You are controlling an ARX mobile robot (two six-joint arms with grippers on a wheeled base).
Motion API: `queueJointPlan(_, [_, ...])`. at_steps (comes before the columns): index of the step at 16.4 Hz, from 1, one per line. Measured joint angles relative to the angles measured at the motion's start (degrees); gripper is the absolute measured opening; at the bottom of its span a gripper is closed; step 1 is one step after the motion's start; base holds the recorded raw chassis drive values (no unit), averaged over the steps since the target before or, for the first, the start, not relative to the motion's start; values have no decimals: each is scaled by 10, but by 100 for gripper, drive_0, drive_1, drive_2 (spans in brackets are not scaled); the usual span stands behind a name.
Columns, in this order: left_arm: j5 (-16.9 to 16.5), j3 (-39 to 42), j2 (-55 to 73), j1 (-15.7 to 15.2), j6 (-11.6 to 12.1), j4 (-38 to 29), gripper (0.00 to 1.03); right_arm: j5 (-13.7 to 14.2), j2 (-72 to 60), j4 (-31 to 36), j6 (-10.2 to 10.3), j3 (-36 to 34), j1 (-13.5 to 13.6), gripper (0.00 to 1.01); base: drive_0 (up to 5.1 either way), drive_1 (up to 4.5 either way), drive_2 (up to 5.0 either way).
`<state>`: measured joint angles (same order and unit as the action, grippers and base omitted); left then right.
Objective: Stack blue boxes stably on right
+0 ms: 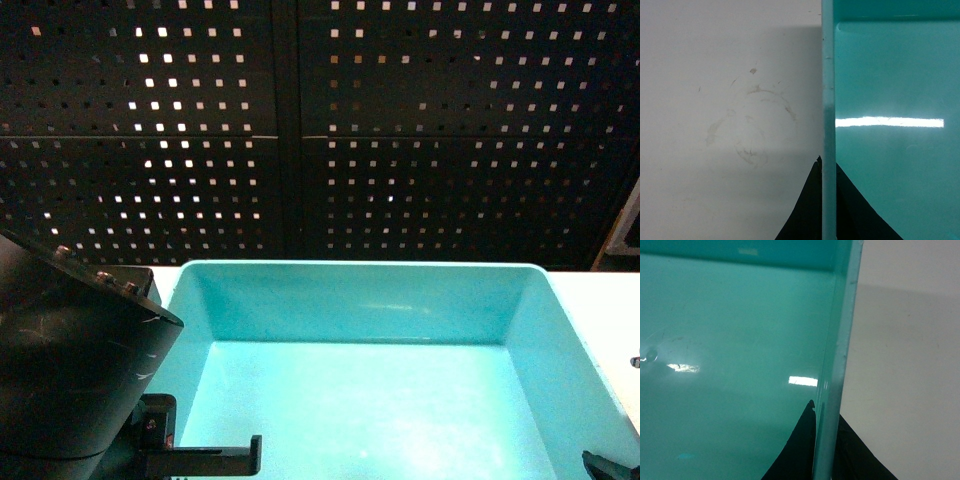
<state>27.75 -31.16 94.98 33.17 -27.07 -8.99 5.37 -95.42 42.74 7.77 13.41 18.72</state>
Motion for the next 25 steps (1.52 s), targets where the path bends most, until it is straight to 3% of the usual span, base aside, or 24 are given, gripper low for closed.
queueJointPlan(5, [-22,-1,-41,-18,24,-18,2,-30,84,-74,2,22,-40,7,0,0,0])
queueJointPlan(11, [-30,-88,-122,-45,97,-39,2,-37,185,-141,-33,147,-72,7,0,0,0])
queueJointPlan(19, [-54,-202,-192,-42,168,-43,2,-67,272,-198,-44,298,-113,7,0,0,0])
queueJointPlan(21, [-52,-212,-200,-38,194,-71,2,-71,285,-193,-44,303,-116,7,0,0,0])
queueJointPlan(23, [-42,-203,-200,-35,236,-115,2,-70,288,-192,-42,303,-116,7,0,0,0])
queueJointPlan(25, [-42,-199,-199,-35,259,-118,2,-70,288,-195,-42,303,-116,7,0,0,0])
